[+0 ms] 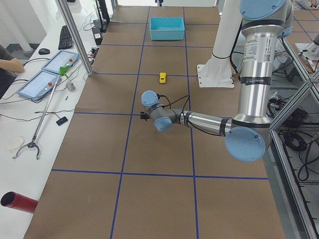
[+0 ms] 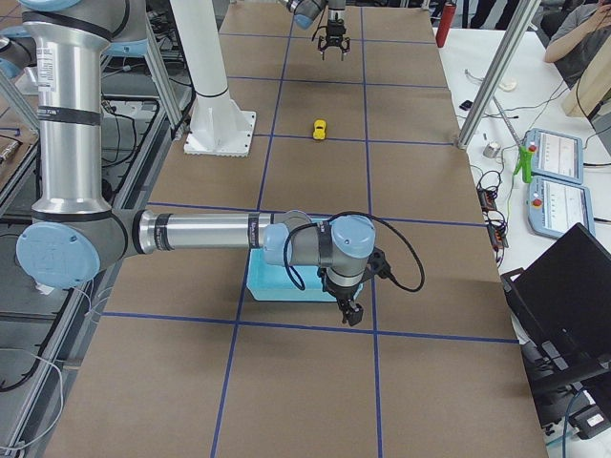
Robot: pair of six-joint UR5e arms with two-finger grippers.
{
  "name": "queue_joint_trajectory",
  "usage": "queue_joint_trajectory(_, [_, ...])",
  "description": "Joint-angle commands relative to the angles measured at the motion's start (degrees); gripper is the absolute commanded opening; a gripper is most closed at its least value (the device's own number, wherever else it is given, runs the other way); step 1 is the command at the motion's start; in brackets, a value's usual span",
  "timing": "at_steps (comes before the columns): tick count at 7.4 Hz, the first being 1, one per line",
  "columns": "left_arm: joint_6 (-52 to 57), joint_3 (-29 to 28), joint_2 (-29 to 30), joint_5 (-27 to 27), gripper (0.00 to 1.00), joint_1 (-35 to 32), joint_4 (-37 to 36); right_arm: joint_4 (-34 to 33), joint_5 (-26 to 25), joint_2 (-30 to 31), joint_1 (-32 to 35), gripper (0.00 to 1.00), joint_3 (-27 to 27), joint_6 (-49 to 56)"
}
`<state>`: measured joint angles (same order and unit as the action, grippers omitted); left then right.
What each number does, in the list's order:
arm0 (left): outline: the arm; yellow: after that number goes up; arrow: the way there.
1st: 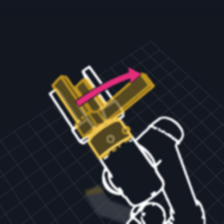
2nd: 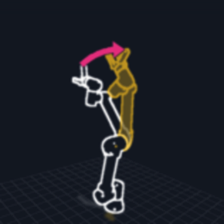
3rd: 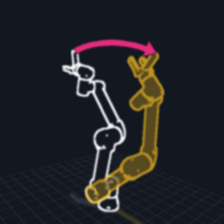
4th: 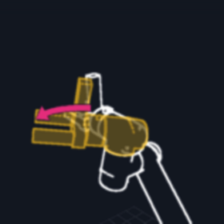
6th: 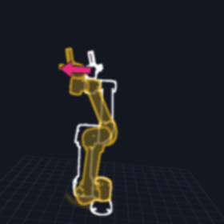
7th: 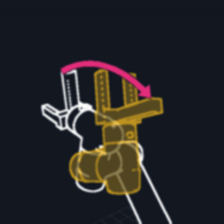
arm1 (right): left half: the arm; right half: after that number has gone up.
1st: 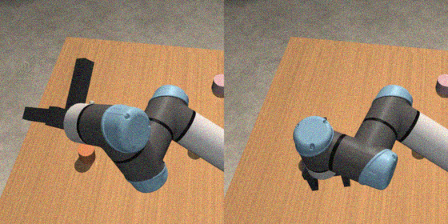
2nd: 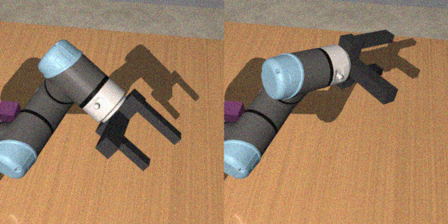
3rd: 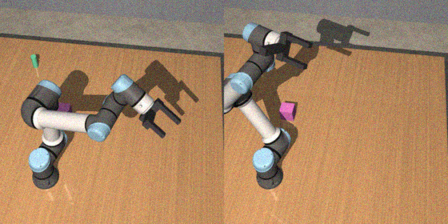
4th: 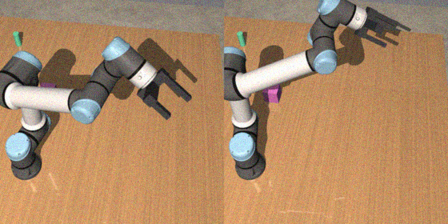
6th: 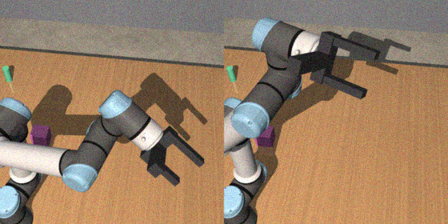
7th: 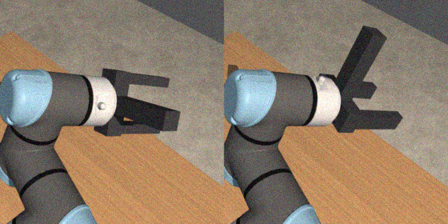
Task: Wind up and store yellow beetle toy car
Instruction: 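Release the car and withdraw the left gripper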
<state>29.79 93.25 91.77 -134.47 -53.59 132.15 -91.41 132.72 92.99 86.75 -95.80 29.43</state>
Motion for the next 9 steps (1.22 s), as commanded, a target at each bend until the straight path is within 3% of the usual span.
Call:
queue_joint_trajectory(1, [0.00, 0.35, -0.01, 0.09, 0.99, -4.22, -7.92, 0.00, 0.00, 0.00, 0.00, 1.00, 0.00, 0.02])
queue_joint_trajectory(6, [-0.17, 1.76, -0.19, 2.98, 0.99, -24.24, -41.30, -0.09, -0.70, -0.27, 0.09, 1.00, -4.37, 0.02])
queue_joint_trajectory(9, [0.00, -6.05, 0.33, 0.28, 0.99, -37.61, -42.24, -0.53, -0.62, -2.53, -1.05, 1.00, -8.79, 0.02])
